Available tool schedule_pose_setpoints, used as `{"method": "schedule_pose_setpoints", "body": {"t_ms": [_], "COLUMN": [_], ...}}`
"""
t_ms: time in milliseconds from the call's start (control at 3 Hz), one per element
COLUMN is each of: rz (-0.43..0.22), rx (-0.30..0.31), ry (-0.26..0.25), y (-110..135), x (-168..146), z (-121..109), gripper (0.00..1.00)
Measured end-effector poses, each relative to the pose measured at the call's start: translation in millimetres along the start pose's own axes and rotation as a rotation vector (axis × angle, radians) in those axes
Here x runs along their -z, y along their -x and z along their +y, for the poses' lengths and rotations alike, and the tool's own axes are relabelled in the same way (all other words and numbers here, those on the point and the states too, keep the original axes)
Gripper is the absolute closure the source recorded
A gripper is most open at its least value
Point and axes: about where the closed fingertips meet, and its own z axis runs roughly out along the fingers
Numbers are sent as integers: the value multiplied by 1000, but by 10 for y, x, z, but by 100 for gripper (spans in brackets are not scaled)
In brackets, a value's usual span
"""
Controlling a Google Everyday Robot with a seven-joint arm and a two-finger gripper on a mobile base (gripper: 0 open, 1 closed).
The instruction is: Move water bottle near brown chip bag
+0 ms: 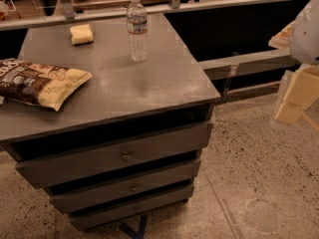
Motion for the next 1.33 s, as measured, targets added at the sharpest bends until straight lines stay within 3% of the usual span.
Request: {"method": "schedule_pose_setpoints", "body": {"t_ms": [333, 667, 1333], "rz": [0, -88, -457], "rx": [0, -60, -420], "ry": [0, -11, -59], "y": [0, -7, -78], "x": [0, -8, -353], "z": [0, -52, -416], "gripper": [0, 0, 0]}}
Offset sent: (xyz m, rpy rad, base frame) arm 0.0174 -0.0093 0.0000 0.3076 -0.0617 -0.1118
